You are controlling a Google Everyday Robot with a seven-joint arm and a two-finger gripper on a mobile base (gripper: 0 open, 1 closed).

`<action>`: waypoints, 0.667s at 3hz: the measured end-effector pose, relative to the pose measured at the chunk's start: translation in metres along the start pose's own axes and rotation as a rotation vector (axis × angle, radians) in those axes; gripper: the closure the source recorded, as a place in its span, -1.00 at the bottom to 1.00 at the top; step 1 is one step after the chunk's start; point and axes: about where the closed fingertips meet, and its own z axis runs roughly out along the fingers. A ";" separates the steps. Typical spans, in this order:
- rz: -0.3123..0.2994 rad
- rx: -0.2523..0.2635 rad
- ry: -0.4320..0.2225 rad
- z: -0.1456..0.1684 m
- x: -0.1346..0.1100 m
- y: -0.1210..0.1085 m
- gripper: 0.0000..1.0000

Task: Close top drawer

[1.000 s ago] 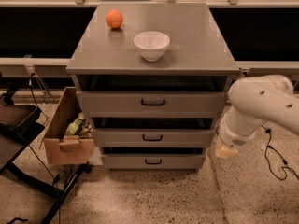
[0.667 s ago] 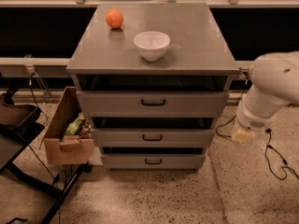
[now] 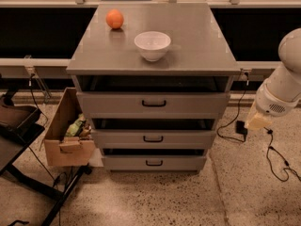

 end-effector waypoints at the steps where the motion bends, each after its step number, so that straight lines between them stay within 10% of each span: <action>1: 0.000 0.000 0.000 0.000 0.000 0.000 0.47; 2: 0.000 0.000 0.000 0.000 0.000 0.000 0.02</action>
Offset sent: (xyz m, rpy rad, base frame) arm 0.0000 0.0000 0.0000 0.0000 0.0000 0.0000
